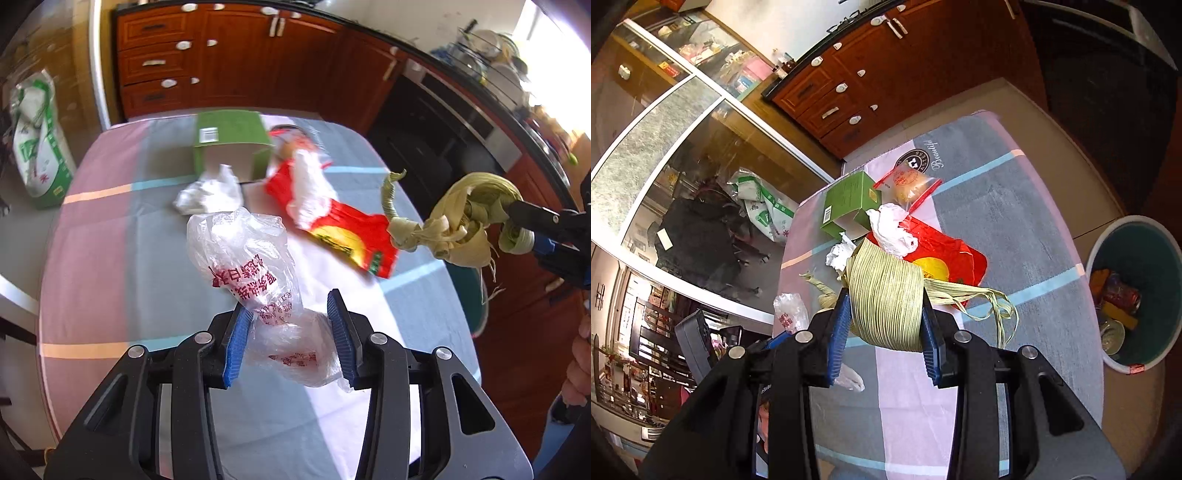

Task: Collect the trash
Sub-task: 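Carry the husks and plastic bag to the bin and open both grippers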

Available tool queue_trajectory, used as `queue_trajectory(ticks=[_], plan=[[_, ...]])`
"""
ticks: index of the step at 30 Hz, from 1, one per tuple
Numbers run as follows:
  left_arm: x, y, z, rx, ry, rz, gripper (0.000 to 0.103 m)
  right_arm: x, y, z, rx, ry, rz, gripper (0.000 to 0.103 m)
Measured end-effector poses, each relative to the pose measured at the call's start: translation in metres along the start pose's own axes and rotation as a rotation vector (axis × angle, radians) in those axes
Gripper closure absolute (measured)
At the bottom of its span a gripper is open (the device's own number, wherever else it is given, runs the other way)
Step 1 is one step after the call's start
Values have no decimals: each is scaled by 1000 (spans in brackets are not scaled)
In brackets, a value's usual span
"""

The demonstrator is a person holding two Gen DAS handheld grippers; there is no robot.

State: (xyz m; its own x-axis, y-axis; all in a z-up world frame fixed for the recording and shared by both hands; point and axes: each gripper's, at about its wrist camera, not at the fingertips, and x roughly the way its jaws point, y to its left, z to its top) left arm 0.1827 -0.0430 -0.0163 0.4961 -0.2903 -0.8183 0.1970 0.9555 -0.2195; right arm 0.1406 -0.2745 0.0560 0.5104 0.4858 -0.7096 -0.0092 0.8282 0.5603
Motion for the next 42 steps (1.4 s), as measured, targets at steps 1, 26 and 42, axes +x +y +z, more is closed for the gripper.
queue_trajectory(ticks=[1,26,42], plan=[[1,-8,-1,16,4,-6,61,-7,-7,-2,12,-10,-3,70],[88,-233,-3,393,173,-115,60,-114,-229,-37,383,-189,-59,70],[189,-328,-2,514,325,-176,50,-112,-320,-46,529,-166,-150,70]])
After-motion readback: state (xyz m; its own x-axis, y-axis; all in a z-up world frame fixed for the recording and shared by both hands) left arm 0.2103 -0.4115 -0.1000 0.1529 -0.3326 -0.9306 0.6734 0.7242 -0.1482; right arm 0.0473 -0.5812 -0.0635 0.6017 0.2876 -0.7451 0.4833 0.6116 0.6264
